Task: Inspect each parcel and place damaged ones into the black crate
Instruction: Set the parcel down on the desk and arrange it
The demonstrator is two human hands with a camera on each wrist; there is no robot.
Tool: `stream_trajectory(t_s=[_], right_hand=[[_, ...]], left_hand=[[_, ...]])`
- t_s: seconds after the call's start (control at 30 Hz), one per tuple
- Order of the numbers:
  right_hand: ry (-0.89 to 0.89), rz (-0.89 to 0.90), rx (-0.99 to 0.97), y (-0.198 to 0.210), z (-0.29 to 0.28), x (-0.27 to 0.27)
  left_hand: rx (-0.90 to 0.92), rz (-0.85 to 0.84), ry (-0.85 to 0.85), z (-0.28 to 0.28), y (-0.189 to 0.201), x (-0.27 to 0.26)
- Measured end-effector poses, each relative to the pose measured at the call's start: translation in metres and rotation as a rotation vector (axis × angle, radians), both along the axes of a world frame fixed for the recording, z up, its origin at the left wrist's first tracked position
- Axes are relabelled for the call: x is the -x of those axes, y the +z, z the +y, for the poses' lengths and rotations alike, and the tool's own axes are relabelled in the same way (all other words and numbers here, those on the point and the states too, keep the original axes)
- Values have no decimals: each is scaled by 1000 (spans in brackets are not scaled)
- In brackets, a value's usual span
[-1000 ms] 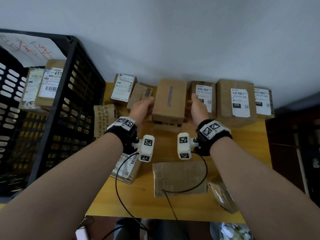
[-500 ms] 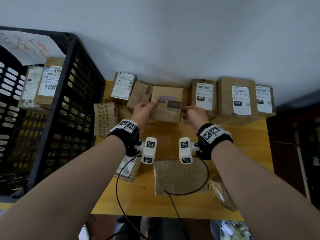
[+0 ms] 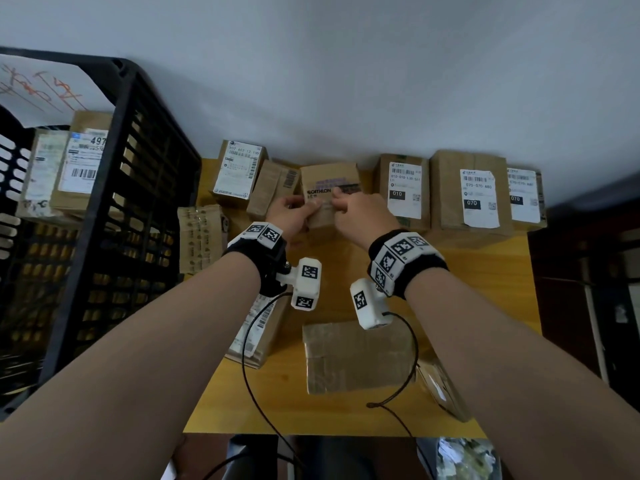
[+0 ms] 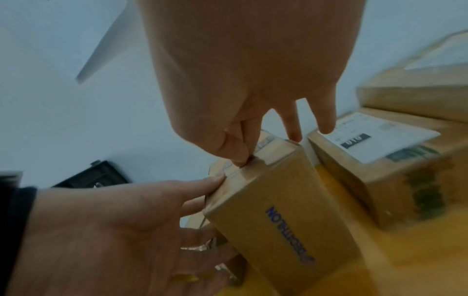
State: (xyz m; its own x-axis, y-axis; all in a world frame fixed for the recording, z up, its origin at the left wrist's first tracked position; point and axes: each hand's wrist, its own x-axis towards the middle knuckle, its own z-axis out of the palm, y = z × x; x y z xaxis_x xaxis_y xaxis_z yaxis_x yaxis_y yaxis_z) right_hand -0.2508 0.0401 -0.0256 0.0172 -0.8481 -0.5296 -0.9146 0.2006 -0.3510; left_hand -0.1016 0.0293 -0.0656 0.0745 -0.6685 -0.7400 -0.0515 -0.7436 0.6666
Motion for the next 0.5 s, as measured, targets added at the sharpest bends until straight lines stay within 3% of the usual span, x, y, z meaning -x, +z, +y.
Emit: stream_trajectory(t_s=[0.33,0.43,0.5], right_hand=[[61,47,-20,5,-25,3],[51,-23,43,5,-22,10],[-51,-131,156,2,-17,15]], left_hand=[[-58,36,-30,-9,-7,-1],[-51,49,-27,-7,-8,-3],[-58,60,-35,-5,-8,-5]])
